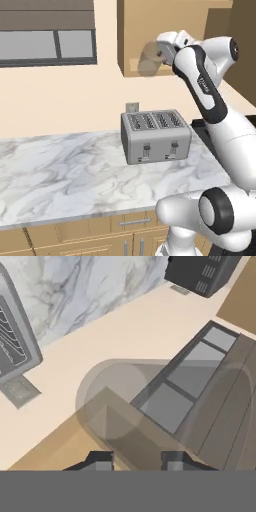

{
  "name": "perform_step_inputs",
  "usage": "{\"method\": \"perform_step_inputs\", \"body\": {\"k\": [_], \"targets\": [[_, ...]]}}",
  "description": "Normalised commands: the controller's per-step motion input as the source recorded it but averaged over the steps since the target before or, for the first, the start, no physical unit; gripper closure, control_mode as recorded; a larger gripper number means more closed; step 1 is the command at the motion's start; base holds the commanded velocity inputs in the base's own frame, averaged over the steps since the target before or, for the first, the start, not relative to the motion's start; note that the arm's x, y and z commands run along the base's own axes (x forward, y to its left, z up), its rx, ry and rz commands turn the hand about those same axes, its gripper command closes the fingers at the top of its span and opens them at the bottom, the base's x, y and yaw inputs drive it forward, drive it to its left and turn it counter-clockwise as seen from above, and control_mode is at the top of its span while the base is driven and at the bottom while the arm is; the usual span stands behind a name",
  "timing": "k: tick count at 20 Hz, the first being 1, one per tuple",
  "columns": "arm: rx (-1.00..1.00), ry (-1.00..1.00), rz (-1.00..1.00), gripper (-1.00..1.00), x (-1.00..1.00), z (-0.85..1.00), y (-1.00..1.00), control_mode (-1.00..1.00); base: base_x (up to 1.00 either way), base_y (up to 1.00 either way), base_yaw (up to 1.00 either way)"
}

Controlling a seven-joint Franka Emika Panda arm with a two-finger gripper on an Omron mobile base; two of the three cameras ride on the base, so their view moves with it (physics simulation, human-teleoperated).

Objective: There is a bowl on the dining counter. Grab a lemon wedge from the fridge and place it in the bowl. Then get the liquor bottle and glass cup from the cabinet and place them next to the bowl.

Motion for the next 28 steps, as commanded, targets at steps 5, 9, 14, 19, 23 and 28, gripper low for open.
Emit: {"method": "perform_step_inputs", "body": {"k": [5,9,14,19,23,28], "targets": [[0.0,0.02,-0.01,1.0,-0.17,-0.08,0.0,-1.0,0.0,0.0,0.0],[0.0,-0.01,0.0,1.0,-0.35,-0.06,0.0,-1.0,0.0,0.0,0.0],[0.0,0.0,0.0,1.0,-0.78,0.0,0.0,-1.0,0.0,0.0,0.0],[0.0,0.0,-0.01,1.0,-0.74,0.0,0.0,-1.0,0.0,0.0,0.0],[0.0,0.05,-0.02,1.0,-0.56,0.0,0.0,-1.0,0.0,0.0,0.0],[0.0,0.13,-0.01,1.0,-0.34,-0.09,0.0,-1.0,0.0,0.0,0.0]]}}
